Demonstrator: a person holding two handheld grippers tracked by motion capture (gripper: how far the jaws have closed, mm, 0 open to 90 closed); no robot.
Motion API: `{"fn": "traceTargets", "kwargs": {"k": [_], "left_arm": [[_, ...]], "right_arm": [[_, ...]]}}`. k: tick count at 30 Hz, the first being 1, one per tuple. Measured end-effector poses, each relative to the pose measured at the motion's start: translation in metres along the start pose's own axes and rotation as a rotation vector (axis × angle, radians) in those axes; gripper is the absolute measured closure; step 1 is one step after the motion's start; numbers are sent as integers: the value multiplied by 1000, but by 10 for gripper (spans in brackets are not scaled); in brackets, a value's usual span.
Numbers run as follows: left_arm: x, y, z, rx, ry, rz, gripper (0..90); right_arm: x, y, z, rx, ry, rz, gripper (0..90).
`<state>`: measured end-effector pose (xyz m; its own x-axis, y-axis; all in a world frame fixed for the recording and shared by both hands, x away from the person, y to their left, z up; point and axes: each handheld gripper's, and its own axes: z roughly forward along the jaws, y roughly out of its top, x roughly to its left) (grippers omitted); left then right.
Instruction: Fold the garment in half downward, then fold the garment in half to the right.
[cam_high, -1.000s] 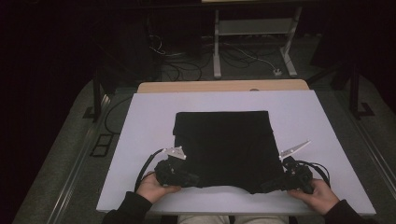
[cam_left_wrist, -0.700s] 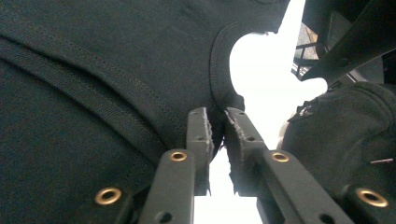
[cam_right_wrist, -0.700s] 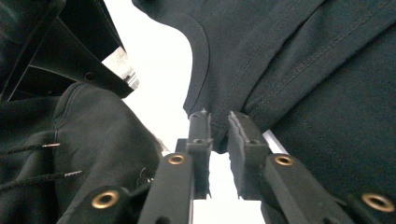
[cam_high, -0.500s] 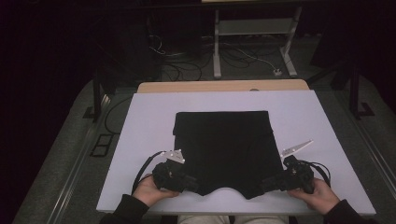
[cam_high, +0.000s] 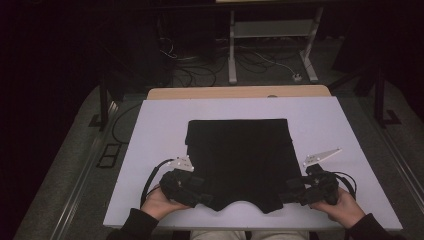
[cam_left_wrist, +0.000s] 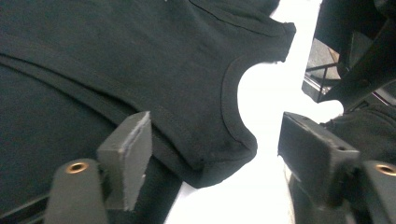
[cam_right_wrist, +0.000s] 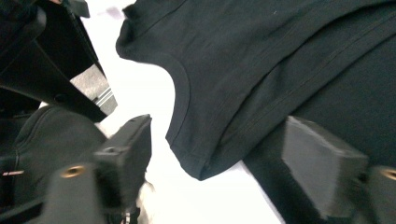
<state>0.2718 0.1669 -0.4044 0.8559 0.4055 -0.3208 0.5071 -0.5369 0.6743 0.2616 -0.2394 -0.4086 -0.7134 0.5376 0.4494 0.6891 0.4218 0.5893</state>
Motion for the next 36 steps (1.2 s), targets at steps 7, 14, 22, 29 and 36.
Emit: {"fn": "traceTargets", "kwargs": {"k": [7,14,22,29,36], "left_arm": [[3,0,-5,-24,22,-18,30],[10,-4,-13,-51,65,-25,0],[14,-12,-24,-90,110,-41,0],[15,-18,-30,-105,148,-41,0],[17,-23,-35,-129,170,-45,0]], "right_arm": [[-1,6,-4,-40,-31,-13,0],[-3,19,-9,-102,-77,-39,0],[-3,31,-7,-105,-85,-58,0],[-2,48,0,-122,-109,-81,0],[-4,66,9,-126,-114,-98,0]]}}
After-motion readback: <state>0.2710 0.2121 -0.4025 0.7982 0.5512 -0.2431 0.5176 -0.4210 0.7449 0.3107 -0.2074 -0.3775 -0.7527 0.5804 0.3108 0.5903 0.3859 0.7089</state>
